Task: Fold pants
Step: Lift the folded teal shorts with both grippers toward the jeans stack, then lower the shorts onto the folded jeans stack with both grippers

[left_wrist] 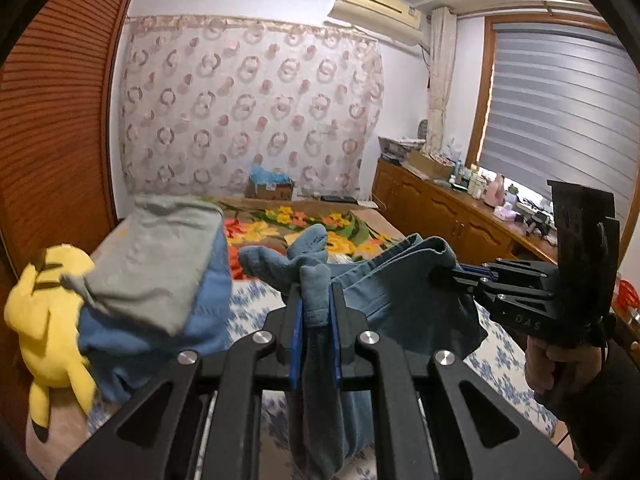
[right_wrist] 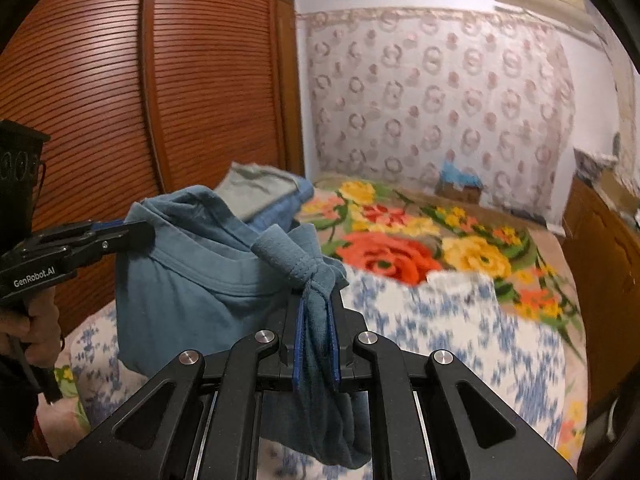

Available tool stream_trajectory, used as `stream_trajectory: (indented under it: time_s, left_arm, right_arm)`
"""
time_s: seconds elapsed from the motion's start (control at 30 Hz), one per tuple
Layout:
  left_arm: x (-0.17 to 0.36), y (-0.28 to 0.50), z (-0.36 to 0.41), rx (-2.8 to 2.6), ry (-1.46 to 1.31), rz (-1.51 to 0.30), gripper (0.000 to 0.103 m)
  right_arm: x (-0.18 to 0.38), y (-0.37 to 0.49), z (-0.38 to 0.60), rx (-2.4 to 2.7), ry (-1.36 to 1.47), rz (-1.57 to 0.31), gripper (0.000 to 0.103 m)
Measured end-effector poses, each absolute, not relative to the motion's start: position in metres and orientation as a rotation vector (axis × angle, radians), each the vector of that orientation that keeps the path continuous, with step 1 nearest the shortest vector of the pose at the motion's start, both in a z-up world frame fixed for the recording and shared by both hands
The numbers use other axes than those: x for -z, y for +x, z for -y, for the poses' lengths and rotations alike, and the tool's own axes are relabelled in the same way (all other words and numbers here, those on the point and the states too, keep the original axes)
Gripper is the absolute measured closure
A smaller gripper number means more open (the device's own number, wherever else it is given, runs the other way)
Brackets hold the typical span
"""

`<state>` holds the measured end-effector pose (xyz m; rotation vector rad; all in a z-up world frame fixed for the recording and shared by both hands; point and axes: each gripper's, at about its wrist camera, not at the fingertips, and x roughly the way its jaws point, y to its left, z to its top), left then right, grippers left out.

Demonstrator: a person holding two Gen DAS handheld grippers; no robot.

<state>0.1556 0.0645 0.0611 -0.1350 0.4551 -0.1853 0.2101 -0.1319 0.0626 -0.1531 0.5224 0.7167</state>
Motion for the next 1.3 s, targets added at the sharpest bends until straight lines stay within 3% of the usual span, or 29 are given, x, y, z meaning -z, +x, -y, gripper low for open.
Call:
stream_trajectory:
  time_s: [0.7, 1.3]
  left_arm:
    - [-0.082, 0.209, -0.136, 0.023, -0.159, -0.410, 0.095]
    - [-0.047, 0.210, -0.190, -0.104, -0.265, -0.437, 0.094]
  right_arm:
    - [-0.097, 0.328, 0.052, -0.848, -0.078, -0.443, 0.095]
    - [-0.089, 0.396, -0.095, -1.023, -0.181, -0.491, 0.095]
